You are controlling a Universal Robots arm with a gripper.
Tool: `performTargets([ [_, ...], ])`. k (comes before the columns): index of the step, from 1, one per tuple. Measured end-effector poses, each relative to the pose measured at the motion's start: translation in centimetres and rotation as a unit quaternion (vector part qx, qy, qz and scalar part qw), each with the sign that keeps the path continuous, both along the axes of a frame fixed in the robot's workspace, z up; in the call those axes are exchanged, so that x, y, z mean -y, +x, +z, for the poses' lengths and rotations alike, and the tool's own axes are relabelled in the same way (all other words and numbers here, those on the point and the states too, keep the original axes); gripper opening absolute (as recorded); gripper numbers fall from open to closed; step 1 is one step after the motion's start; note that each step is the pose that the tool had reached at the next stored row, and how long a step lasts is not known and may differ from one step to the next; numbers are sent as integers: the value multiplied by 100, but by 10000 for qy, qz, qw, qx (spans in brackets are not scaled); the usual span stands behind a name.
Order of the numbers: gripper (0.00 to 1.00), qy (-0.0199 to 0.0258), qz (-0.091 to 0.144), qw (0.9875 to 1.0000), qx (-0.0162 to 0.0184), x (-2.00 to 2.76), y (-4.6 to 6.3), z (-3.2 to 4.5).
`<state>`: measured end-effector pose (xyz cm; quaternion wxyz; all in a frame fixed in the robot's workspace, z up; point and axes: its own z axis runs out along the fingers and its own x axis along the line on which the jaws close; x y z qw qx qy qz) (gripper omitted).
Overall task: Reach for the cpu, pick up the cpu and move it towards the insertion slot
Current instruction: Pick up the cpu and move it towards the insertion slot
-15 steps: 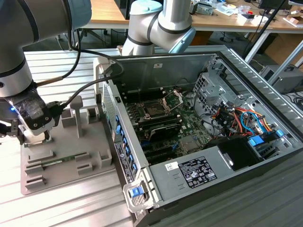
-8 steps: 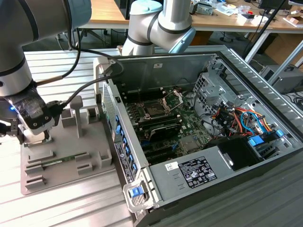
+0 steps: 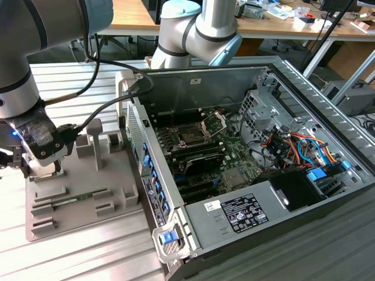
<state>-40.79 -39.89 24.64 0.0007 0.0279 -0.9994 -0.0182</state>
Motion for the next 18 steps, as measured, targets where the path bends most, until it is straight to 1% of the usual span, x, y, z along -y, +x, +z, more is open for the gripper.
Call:
performTargets([
  [18, 55, 0, 0, 10000, 0, 0, 0, 25],
])
